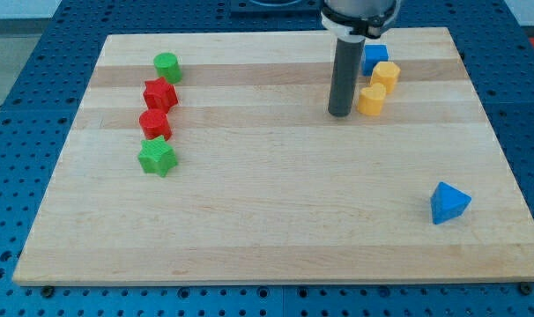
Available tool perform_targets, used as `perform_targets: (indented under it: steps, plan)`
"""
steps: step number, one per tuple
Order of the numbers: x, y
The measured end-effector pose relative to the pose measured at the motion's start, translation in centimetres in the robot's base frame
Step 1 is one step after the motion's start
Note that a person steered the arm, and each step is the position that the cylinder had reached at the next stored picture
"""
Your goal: Nudge the yellow heart towards the left
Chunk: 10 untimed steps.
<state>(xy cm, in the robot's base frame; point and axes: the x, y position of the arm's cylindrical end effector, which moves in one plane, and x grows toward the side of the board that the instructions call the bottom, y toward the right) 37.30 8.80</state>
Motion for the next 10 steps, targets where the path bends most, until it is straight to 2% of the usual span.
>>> perform_targets:
  steps: [3, 4, 5, 6, 7, 10]
  plan:
    - [-0.4, 6.3]
    - [0.7, 5.4]
    - [5.6, 7.6]
    - [3.3, 15.4]
    - [-0.4, 15.3]
    - [-0.5, 10.9]
